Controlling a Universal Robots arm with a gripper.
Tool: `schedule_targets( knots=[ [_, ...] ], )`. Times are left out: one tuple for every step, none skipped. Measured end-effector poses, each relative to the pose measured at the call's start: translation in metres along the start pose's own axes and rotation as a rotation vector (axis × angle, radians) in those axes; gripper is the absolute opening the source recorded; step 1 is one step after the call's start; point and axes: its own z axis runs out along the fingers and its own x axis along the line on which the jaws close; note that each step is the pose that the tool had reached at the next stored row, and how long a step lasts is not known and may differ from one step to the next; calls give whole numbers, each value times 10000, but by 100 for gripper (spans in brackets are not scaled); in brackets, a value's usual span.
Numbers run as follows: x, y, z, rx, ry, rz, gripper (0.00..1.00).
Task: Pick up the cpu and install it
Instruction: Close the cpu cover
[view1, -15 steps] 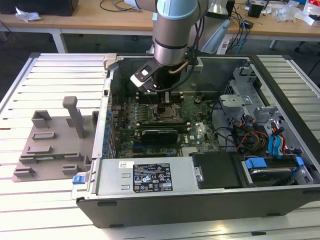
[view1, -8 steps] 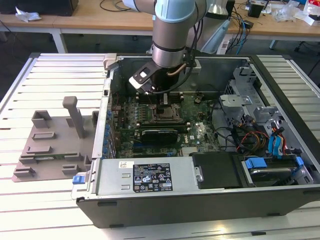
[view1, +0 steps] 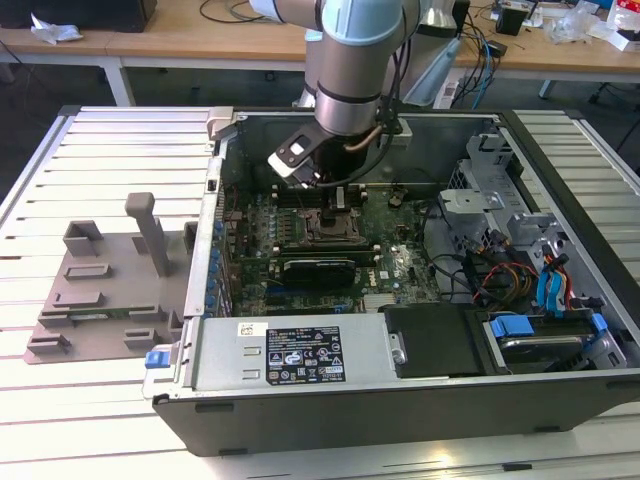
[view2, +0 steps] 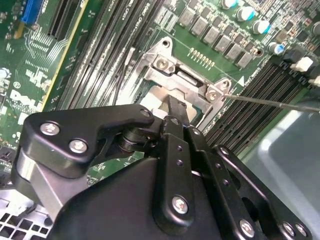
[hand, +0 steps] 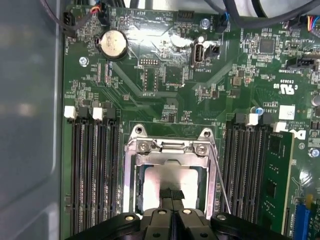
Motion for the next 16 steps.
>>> schedule_targets(
  knots=[
    [-1, 8, -10, 3, 0, 1, 11],
    [-1, 12, -22, 5, -1, 1, 11],
    [-2, 14, -31, 6, 0, 0, 11],
    [-3, 22, -51, 10, -1, 0, 11],
    [-3, 28, -62, 13, -1, 0, 11],
    [-4, 31, -75, 14, 0, 2, 11],
    [-4, 32, -85, 14, 0, 2, 11],
    [-5, 33, -99, 15, 0, 1, 11],
    [-5, 33, -106, 15, 0, 2, 11],
    [-5, 33, -114, 14, 1, 1, 11],
    [-5, 32, -130, 14, 0, 1, 11],
    [-6, 31, -147, 15, 0, 2, 11],
    [-6, 31, -161, 14, 1, 1, 11],
    [-7, 30, -175, 14, 0, 1, 11],
    [-7, 30, -185, 14, 1, 1, 11],
    [-7, 29, -197, 15, 0, 1, 11]
  ],
)
